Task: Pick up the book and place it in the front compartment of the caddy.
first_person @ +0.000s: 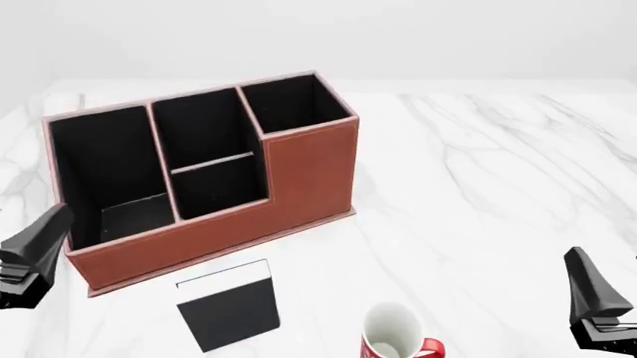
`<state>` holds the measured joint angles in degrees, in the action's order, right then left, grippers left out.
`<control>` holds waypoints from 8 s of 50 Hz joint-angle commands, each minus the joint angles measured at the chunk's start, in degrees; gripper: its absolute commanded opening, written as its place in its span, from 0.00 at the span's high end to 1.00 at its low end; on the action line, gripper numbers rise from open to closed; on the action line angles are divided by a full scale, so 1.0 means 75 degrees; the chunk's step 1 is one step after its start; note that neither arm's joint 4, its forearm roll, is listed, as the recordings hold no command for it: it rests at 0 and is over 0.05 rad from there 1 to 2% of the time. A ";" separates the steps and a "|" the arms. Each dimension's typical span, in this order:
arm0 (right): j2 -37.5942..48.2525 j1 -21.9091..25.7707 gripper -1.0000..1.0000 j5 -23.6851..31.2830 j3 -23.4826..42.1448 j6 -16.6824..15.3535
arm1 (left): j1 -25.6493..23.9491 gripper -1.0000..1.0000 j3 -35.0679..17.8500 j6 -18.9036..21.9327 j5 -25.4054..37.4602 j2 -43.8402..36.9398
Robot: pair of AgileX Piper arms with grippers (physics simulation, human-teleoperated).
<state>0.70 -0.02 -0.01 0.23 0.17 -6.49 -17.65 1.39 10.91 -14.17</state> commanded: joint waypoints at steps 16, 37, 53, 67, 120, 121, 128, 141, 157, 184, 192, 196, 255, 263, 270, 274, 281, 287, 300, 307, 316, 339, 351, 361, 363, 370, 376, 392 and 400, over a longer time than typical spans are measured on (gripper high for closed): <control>-0.0012 0.0000 0.00 -0.0002 -0.0002 -0.0005 | -0.3152 0.00 -0.4808 0.2292 0.3859 -0.2911; -0.0012 0.0000 0.00 -0.0002 -0.0002 -0.0006 | -0.3648 0.00 -0.5749 0.3255 0.5638 -0.4819; -0.0010 0.0002 0.00 -0.0002 -0.0002 -0.0005 | -0.3559 0.00 -0.5652 0.3656 0.5949 -0.5333; -0.0012 0.0001 0.00 -0.0002 -0.0002 -0.0005 | -0.3644 0.00 -0.5327 0.3809 0.5823 -0.5503; -0.0011 -0.0001 0.00 -0.0002 -0.0002 -0.0006 | -0.4610 0.00 -0.4380 0.3030 0.4779 -0.5986; -0.0010 0.0000 0.00 -0.0002 -0.0002 -0.0004 | -0.4598 0.00 -0.4382 0.3032 0.4764 -0.5975; -0.0011 -0.0001 0.00 -0.0002 -0.0002 -0.0005 | -0.4672 0.00 -0.4168 0.2829 0.4540 -0.5979; -0.0011 0.0000 0.00 -0.0002 -0.0002 -0.0004 | -0.4718 0.00 -0.3941 0.2698 0.4368 -0.5999; -0.0009 0.0000 0.00 -0.0003 -0.0002 -0.0005 | -0.4777 0.00 -0.3578 0.2515 0.3954 -0.6207; -0.0012 0.0000 0.00 -0.0002 -0.0002 -0.0006 | -0.4746 0.00 -0.3221 0.2302 0.3478 -0.6439; -0.0010 0.0001 0.00 -0.0003 -0.0002 -0.0005 | -0.4858 0.00 -0.3157 0.2156 0.3338 -0.6498; -0.0011 0.0001 0.00 -0.0002 -0.0002 -0.0005 | -0.4848 0.00 -0.3089 0.2159 0.3299 -0.6497; -0.0011 -0.0001 0.00 -0.0002 -0.0002 -0.0004 | -0.4799 1.00 -0.2297 0.2459 0.2179 -0.6760; -0.0012 0.0001 0.00 -0.0002 -0.0002 -0.0005 | -0.4722 1.00 -0.2883 0.3339 0.2954 -0.6334; -0.0010 0.0002 0.00 -0.0002 -0.0002 -0.0005 | -0.4640 1.00 -0.3505 0.3959 0.3565 -0.6171; -0.0012 0.0000 0.00 -0.0002 -0.0002 -0.0006 | -0.4654 1.00 -0.3862 0.4221 0.3847 -0.6192; -0.0010 0.0001 0.00 -0.0003 -0.0002 -0.0005 | -0.4642 1.00 -0.4604 0.4435 0.4316 -0.6346; -0.0012 0.0000 0.00 -0.0002 -0.0002 -0.0004 | -0.4363 1.00 -0.5106 0.4767 0.4525 -0.6553; -0.0010 0.0001 0.00 -0.0002 -0.0002 -0.0006 | -0.3311 1.00 -0.6116 0.5532 0.4812 -0.7237; -0.0011 0.0001 0.00 -0.0002 -0.0002 -0.0005 | -0.2913 1.00 -0.6706 0.5708 0.4940 -0.7604; -0.0011 0.0000 0.00 -0.0002 -0.0002 -0.0005 | -0.2800 1.00 -0.7408 0.5827 0.4823 -0.7900; -0.0012 0.0002 0.00 -0.0002 -0.0002 -0.0005 | -0.2160 1.00 -0.8095 0.6184 0.4422 -0.8637; -0.0011 0.0001 0.00 -0.0002 -0.0002 -0.0005 | -0.1977 1.00 -0.8434 0.6245 0.4286 -0.8963; -0.0012 0.0000 0.00 -0.0002 -0.0002 -0.0004 | -0.1896 1.00 -0.8649 0.6366 0.4180 -0.9168; -0.0013 -0.0001 0.00 -0.0002 -0.0002 -0.0006 | -0.1840 1.00 -0.8627 0.6381 0.4114 -0.9262; -0.0014 0.0000 0.00 -0.0002 -0.0002 -0.0005 | -0.1740 1.00 -0.8636 0.6434 0.4053 -0.9366; -0.0011 0.0001 0.00 -0.0002 -0.0002 -0.0005 | -0.1726 1.00 -0.8669 0.6375 0.4046 -0.9435; -0.0011 0.0001 0.00 -0.0002 -0.0002 -0.0005 | -0.1701 1.00 -0.8450 0.6291 0.3783 -0.9560; -0.0011 0.0001 0.00 -0.0002 -0.0002 -0.0003 | -0.1656 1.00 -0.8302 0.6357 0.3585 -0.9623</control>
<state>0.71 -0.02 -0.01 0.23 0.17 -19.64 -80.08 48.83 37.99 -89.15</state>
